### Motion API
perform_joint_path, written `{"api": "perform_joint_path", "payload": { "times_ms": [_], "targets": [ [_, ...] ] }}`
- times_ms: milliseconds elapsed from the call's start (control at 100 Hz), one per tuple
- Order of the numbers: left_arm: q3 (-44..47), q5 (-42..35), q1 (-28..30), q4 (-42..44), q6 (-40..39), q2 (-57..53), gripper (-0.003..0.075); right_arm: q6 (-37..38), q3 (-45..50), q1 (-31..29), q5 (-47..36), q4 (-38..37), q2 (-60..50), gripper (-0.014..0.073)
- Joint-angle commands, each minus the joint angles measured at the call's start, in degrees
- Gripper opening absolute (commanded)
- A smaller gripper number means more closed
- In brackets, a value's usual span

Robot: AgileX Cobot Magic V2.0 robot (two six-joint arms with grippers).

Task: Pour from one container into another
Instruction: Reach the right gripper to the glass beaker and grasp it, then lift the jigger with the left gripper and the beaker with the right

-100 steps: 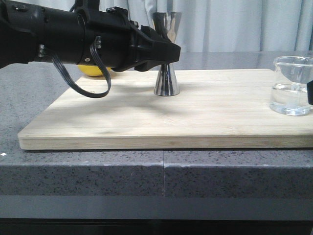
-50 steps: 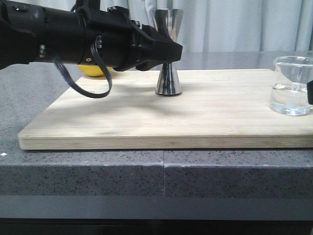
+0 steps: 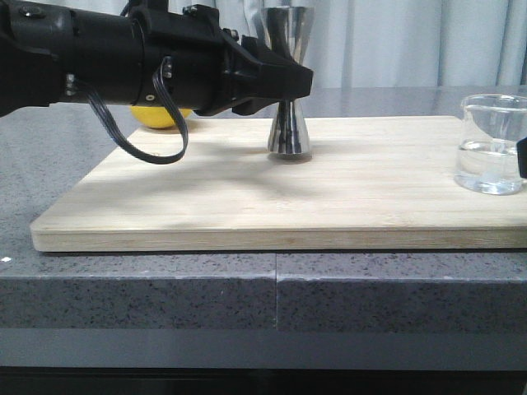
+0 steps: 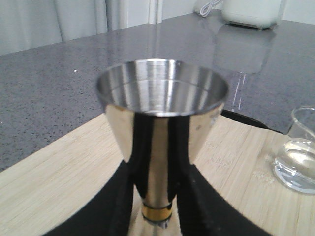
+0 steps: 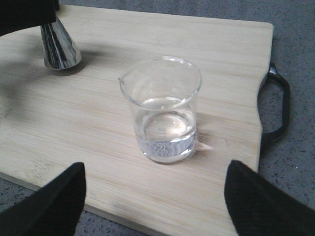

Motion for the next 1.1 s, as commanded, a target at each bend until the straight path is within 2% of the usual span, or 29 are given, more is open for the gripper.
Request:
{"api": "perform_joint_path", "payload": {
  "times_ms": [0,300,480,1090],
  "targets": [
    [-1.67,-5.07,-0.02,-1.5,-0.5,-2.42,0.0132,-0.22,-1.53,0.06,-4.74,-0.77,0.37,0.0526],
    [-1.67,-7.93,-0.02,-1.22,-0.54,-2.51,0.0132,-0.22,-1.53,0.06,-5.57,-2.49,0.71,0.0526],
    [-1.67,-8.4,-0.02,3.49,-3.49,-2.88,0.0132,-0.22,-1.53,0.06,-7.53,-2.69,4.02,0.0526],
    [-1.67,-9.47,-0.02,6.21,-6.23,-6.42,0.0132,-0.94,-1.53,0.06,-23.96,-3.81,16.05,0.0526]
  ]
}}
